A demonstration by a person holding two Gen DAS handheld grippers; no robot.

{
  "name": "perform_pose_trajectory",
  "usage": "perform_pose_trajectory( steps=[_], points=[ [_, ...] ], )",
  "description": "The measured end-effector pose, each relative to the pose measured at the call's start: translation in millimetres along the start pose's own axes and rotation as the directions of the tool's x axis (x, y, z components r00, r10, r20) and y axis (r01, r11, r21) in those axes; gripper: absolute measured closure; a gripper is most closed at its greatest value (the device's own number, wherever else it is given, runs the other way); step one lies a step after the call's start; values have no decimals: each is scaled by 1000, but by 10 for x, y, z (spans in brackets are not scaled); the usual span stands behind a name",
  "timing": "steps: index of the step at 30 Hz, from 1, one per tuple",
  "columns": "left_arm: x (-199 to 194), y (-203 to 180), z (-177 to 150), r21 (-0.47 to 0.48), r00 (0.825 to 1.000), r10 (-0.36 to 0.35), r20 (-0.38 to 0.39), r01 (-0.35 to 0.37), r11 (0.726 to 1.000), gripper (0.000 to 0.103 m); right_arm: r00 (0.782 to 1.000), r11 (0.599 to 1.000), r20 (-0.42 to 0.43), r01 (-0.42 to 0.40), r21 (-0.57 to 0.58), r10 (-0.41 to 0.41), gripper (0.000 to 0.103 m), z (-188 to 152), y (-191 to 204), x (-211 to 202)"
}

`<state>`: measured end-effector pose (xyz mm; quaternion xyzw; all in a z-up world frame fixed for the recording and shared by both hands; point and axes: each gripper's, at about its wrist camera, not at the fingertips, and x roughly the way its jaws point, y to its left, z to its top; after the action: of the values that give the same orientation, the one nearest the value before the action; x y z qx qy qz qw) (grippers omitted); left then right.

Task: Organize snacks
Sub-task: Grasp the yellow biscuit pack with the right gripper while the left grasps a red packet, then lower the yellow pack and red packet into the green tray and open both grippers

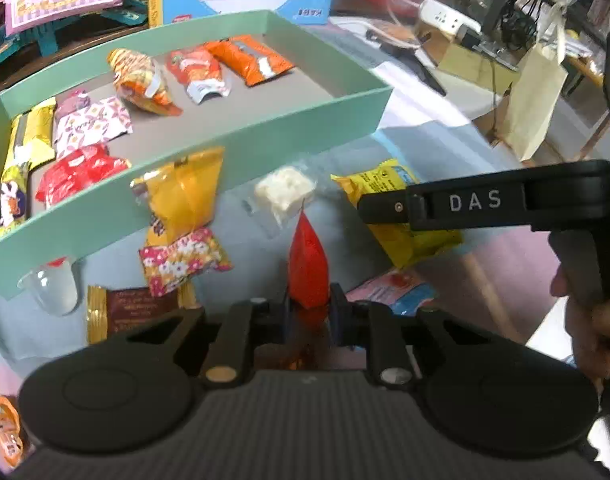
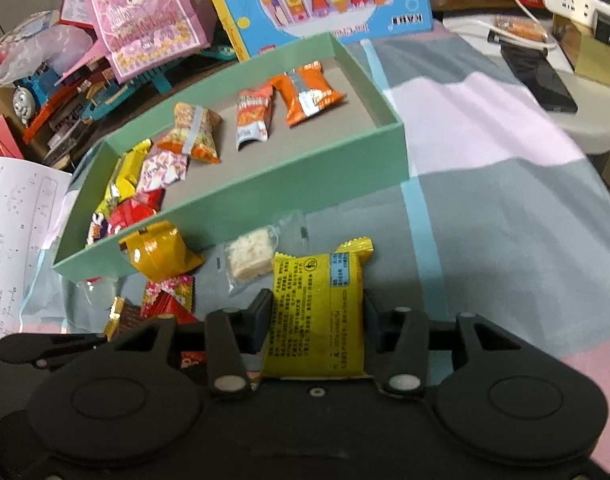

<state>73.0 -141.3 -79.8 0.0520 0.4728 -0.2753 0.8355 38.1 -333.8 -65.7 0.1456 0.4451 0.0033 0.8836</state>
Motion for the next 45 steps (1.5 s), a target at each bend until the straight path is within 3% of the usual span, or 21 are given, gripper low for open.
perform_pose_trajectory(
  steps=[7,15,20,27,29,30,31,32,33,41,45],
  points=[
    [-191,79,178,-41,998,-4,56,6,999,85,999,999,41,-30,28,29,57,172,-61,-185],
    [-210,196,927,-76,987,4,160,9,997,85,989,997,131,-73,2,73,57,848,1,-263],
    [136,325,1356,-115,991,-10,137,26,993,85,989,997,127,-71,-31,75,57,1323,38,-23],
    [554,420,1534,-144,995,-9,97,23,989,85,995,998,87,-44,-50,48,56,1616,-9,424],
    [641,437,1572,-154,996,5,89,8,988,79,996,997,74,-53,-49,57,53,1638,-24,495],
    [667,447,1586,-160,996,18,87,-4,987,54,996,998,72,-55,-38,58,49,1654,-36,519],
    [684,463,1591,-170,996,35,82,-20,985,18,995,998,76,-63,-25,64,36,1678,-48,533],
    [691,475,1590,-183,995,61,84,-44,982,6,993,997,90,-71,-13,72,22,1679,-61,504],
    [668,482,1580,-188,991,81,103,-61,980,0,991,997,108,-75,-4,75,17,1680,-69,477],
    [482,457,1498,-175,989,101,104,-82,981,0,986,996,150,-82,21,78,1,1595,-69,284],
    [309,396,1394,-159,989,103,110,-84,984,0,986,997,154,-77,28,72,0,1493,-43,147]
  ],
)
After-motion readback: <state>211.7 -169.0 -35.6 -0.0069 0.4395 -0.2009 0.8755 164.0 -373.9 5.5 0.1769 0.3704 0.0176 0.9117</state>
